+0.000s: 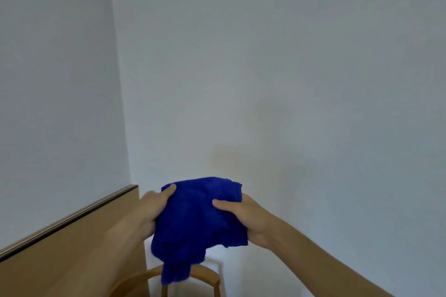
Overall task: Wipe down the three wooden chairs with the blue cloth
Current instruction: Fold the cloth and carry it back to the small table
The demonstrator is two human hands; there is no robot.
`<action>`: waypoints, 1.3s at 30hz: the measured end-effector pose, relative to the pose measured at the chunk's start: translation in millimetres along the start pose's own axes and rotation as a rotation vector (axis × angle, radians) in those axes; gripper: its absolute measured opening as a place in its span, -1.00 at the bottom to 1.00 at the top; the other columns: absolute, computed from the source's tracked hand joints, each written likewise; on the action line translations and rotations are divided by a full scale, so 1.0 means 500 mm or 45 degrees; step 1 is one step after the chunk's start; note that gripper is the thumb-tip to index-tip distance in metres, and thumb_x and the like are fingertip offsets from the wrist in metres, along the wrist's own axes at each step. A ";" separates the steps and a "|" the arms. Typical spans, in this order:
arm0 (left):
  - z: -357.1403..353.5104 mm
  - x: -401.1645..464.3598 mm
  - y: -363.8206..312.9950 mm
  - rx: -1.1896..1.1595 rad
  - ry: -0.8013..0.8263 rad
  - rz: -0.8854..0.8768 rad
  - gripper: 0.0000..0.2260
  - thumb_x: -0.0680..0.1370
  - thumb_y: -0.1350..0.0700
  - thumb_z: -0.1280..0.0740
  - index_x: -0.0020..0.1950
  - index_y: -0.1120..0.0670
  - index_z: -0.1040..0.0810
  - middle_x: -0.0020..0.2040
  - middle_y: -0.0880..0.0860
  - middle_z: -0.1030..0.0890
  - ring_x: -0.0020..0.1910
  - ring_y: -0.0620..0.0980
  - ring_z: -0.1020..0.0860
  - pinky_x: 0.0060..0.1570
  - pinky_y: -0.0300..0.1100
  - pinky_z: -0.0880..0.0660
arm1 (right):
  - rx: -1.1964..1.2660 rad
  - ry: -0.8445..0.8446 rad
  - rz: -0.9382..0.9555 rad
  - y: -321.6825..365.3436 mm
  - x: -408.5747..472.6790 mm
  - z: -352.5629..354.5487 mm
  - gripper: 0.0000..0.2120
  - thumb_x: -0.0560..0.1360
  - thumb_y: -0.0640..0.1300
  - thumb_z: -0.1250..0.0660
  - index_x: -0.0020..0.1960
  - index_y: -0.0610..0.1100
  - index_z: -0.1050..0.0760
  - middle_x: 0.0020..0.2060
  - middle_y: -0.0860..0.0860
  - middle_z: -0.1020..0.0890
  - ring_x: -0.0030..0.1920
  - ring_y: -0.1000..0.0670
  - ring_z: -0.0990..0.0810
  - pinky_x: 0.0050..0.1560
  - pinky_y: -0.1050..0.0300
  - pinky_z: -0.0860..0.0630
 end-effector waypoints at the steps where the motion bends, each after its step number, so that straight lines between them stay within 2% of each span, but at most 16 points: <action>1: -0.018 0.014 0.036 0.102 0.114 0.083 -0.52 0.53 -0.13 -0.33 0.30 0.18 -0.47 0.07 0.14 -0.63 0.02 0.16 -0.60 0.00 0.04 -0.54 | 0.004 -0.086 -0.006 -0.013 0.007 0.017 -0.70 0.52 -0.17 -0.41 0.24 -0.10 -0.53 0.06 -0.07 -0.70 0.09 -0.13 -0.67 0.08 -0.05 -0.62; 4: -0.066 0.035 0.118 0.208 0.486 0.238 -0.21 0.44 -0.04 -0.48 0.52 -0.15 -0.07 0.28 0.13 -0.48 0.05 0.20 -0.56 -0.18 0.07 -0.59 | -0.055 -0.285 -0.096 -0.052 0.022 0.062 -0.77 0.53 -0.23 -0.36 0.18 -0.20 -0.54 0.00 -0.14 -0.71 0.05 -0.15 -0.68 0.03 -0.02 -0.63; 6: -0.095 0.050 0.118 0.182 0.681 0.140 -0.11 0.32 0.21 -0.59 0.43 -0.26 -0.16 0.24 0.15 -0.53 0.10 0.23 -0.58 -0.10 0.12 -0.59 | -0.079 -0.374 -0.164 -0.068 0.021 0.090 -0.78 0.51 -0.23 -0.39 0.15 -0.25 -0.56 -0.04 -0.17 -0.71 0.03 -0.17 -0.68 -0.03 0.01 -0.63; 8: -0.121 0.074 0.094 0.283 0.746 -0.092 -0.21 0.25 0.33 -0.59 0.33 -0.16 -0.37 0.21 0.13 -0.57 0.11 0.18 -0.60 0.00 0.12 -0.58 | -0.129 -0.502 -0.177 -0.064 0.004 0.129 -0.70 0.46 -0.20 -0.46 0.15 -0.26 -0.55 -0.07 -0.17 -0.71 -0.02 -0.16 -0.70 -0.11 0.04 -0.61; 10: -0.157 0.092 0.059 0.429 0.711 -0.332 -0.37 0.27 0.32 -0.57 0.25 -0.08 -0.47 0.19 0.06 -0.57 0.09 0.06 -0.59 -0.01 0.02 -0.61 | -0.145 -0.649 -0.170 -0.053 -0.025 0.177 -0.42 0.35 -0.15 -0.57 0.29 -0.21 -0.43 0.05 -0.15 -0.67 -0.01 -0.16 -0.69 -0.13 0.03 -0.63; 12: -0.207 0.099 0.023 0.608 0.687 -0.565 -0.43 0.30 0.26 -0.55 0.22 -0.09 -0.46 0.15 -0.06 -0.55 0.07 -0.05 -0.57 -0.07 -0.12 -0.62 | -0.161 -0.740 -0.150 -0.034 -0.066 0.217 -0.02 0.22 -0.11 -0.66 0.47 0.06 -0.17 0.27 -0.06 -0.50 0.10 -0.15 -0.62 -0.12 -0.01 -0.65; 13: -0.236 0.099 0.005 0.707 0.663 -0.698 -0.43 0.30 0.22 -0.54 0.23 -0.11 -0.45 0.14 -0.12 -0.53 0.06 -0.10 -0.55 -0.09 -0.18 -0.61 | -0.247 -0.735 -0.119 -0.017 -0.088 0.227 0.08 0.18 -0.12 -0.68 0.48 0.19 -0.09 0.30 0.01 -0.43 0.15 -0.13 -0.58 -0.07 0.00 -0.65; 16: -0.323 0.084 -0.037 0.884 0.610 -1.059 -0.46 0.31 0.15 -0.53 0.20 -0.16 -0.42 0.07 -0.25 -0.51 0.01 -0.26 -0.49 -0.16 -0.39 -0.48 | -0.889 -0.750 -0.121 0.037 -0.151 0.247 -0.01 0.20 -0.10 -0.65 0.47 0.11 -0.17 0.27 0.15 -0.39 0.22 0.01 -0.47 0.14 0.08 -0.55; 19: -0.388 0.064 -0.049 0.921 0.597 -1.271 -0.61 0.35 0.12 -0.50 0.08 -0.15 -0.47 -0.01 -0.20 -0.55 -0.07 -0.26 -0.50 -0.21 -0.43 -0.42 | -1.559 -0.955 -0.183 0.072 -0.193 0.279 -0.36 0.28 -0.02 -0.58 0.28 0.02 -0.39 0.14 0.05 -0.50 0.09 0.01 -0.54 -0.01 0.20 -0.49; 21: -0.416 0.056 -0.042 0.971 0.574 -1.359 -0.73 0.38 0.10 -0.48 -0.01 -0.11 -0.49 -0.04 -0.13 -0.52 -0.10 -0.22 -0.48 -0.21 -0.40 -0.41 | -1.658 -1.098 -0.179 0.077 -0.211 0.300 -0.55 0.31 -0.01 -0.57 0.13 -0.03 -0.49 0.11 -0.02 -0.42 -0.01 -0.03 -0.55 -0.04 0.18 -0.52; 23: -0.429 0.057 -0.031 0.986 0.578 -1.415 -0.76 0.39 0.09 -0.49 -0.06 -0.08 -0.47 -0.01 -0.10 -0.40 -0.05 -0.17 -0.43 -0.18 -0.40 -0.40 | -1.706 -1.114 -0.143 0.079 -0.214 0.309 -0.62 0.33 -0.02 -0.56 0.07 -0.07 -0.54 0.18 -0.02 -0.35 0.08 -0.04 -0.49 0.07 0.11 -0.52; 25: -0.433 0.061 -0.022 0.914 0.726 -1.353 -0.77 0.41 0.12 -0.48 -0.09 -0.03 -0.44 0.00 -0.08 -0.43 -0.05 -0.11 -0.47 -0.17 -0.34 -0.47 | -1.672 -1.034 -0.094 0.081 -0.213 0.307 -0.68 0.34 -0.05 -0.55 0.00 -0.09 -0.52 0.16 0.02 -0.45 0.10 -0.02 -0.51 0.03 0.13 -0.51; 27: -0.425 0.070 -0.012 0.748 0.949 -1.118 -0.78 0.43 0.14 -0.48 -0.10 0.03 -0.44 -0.10 -0.05 -0.58 -0.14 -0.06 -0.58 -0.23 -0.25 -0.54 | -1.441 -0.951 -0.069 0.075 -0.217 0.310 -0.73 0.36 -0.12 -0.52 -0.08 -0.04 -0.45 -0.07 0.06 -0.59 -0.07 0.01 -0.57 -0.15 0.19 -0.50; 29: -0.415 0.080 0.000 0.552 1.063 -0.913 -0.75 0.41 0.13 -0.52 -0.07 0.06 -0.46 -0.12 -0.02 -0.64 -0.16 -0.04 -0.63 -0.25 -0.21 -0.56 | -1.195 -0.861 -0.058 0.057 -0.219 0.314 -0.72 0.37 -0.15 -0.52 -0.06 0.00 -0.44 -0.11 0.06 -0.62 -0.11 0.03 -0.60 -0.19 0.19 -0.51; 33: -0.406 0.103 0.042 0.360 1.091 -0.757 -0.71 0.38 0.14 -0.54 0.03 0.06 -0.56 -0.04 0.01 -0.66 -0.06 -0.01 -0.64 -0.15 -0.12 -0.60 | -1.045 -0.764 -0.093 0.001 -0.202 0.327 -0.71 0.41 -0.17 -0.50 0.07 0.01 -0.53 -0.05 0.08 -0.66 -0.02 0.01 -0.63 -0.14 0.18 -0.54; 39: -0.414 0.156 0.136 0.345 1.043 -0.623 -0.78 0.47 0.10 -0.47 0.08 0.07 -0.57 -0.03 0.00 -0.67 -0.04 -0.01 -0.64 -0.13 -0.13 -0.60 | -1.040 -0.641 -0.229 -0.067 -0.157 0.366 -0.82 0.42 -0.15 -0.50 0.00 -0.05 -0.59 -0.15 0.06 -0.70 -0.12 0.03 -0.67 -0.18 0.22 -0.55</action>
Point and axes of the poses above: each hand's wrist, its own x-axis towards the middle knuckle, its own z-axis out of the back of the hand, y = z × x, the point moved 7 cm from there along x, towards the middle knuckle
